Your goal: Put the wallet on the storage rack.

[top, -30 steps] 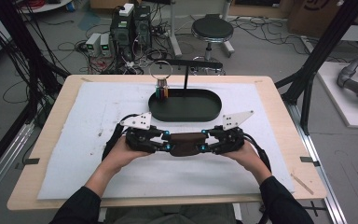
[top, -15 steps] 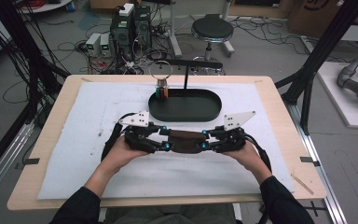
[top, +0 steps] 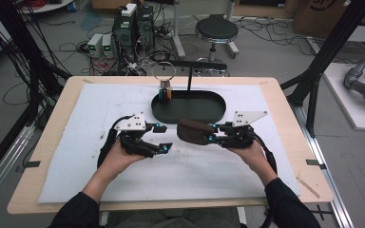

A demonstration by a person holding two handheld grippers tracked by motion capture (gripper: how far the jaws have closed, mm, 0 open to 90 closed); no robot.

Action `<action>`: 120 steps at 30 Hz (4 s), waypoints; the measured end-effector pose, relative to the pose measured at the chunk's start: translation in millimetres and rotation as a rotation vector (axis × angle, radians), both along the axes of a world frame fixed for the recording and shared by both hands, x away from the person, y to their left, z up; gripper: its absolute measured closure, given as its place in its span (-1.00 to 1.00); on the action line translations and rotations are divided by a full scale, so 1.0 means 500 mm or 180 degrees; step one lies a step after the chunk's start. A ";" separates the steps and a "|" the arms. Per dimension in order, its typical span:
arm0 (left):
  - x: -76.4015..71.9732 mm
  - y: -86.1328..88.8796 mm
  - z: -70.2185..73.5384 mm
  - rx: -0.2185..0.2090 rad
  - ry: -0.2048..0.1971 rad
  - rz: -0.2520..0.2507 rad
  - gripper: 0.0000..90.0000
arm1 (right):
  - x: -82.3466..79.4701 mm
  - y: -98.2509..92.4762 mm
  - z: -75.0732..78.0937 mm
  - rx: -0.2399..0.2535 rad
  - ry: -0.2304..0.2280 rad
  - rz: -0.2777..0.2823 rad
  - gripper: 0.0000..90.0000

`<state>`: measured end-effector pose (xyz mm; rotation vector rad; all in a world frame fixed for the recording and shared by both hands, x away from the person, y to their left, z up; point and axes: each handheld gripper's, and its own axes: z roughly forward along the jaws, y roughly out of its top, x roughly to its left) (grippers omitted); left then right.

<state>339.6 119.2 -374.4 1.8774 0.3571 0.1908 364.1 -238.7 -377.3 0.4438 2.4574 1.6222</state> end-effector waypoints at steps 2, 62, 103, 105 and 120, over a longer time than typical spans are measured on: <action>-0.006 0.007 0.004 0.0021 -0.0072 0.0070 -0.30 | 0.005 -0.001 0.001 0.0005 -0.0013 -0.0130 0.55; -0.047 0.116 -0.043 0.0047 -0.0082 0.0528 -0.37 | 0.208 0.113 -0.079 -0.0397 0.0086 -0.1434 0.55; -0.018 0.120 -0.051 0.0091 -0.0041 0.0653 -0.37 | 0.129 0.013 0.013 -0.0418 0.0005 -0.1318 -0.40; -0.015 0.121 -0.051 0.0093 -0.0045 0.0683 -0.37 | 0.113 -0.005 0.020 -0.0420 -0.0013 -0.1319 -0.41; -0.009 0.139 -0.055 0.0138 -0.0055 0.0879 -0.37 | -0.010 -0.164 -0.002 -0.0036 0.0071 -0.1836 -0.45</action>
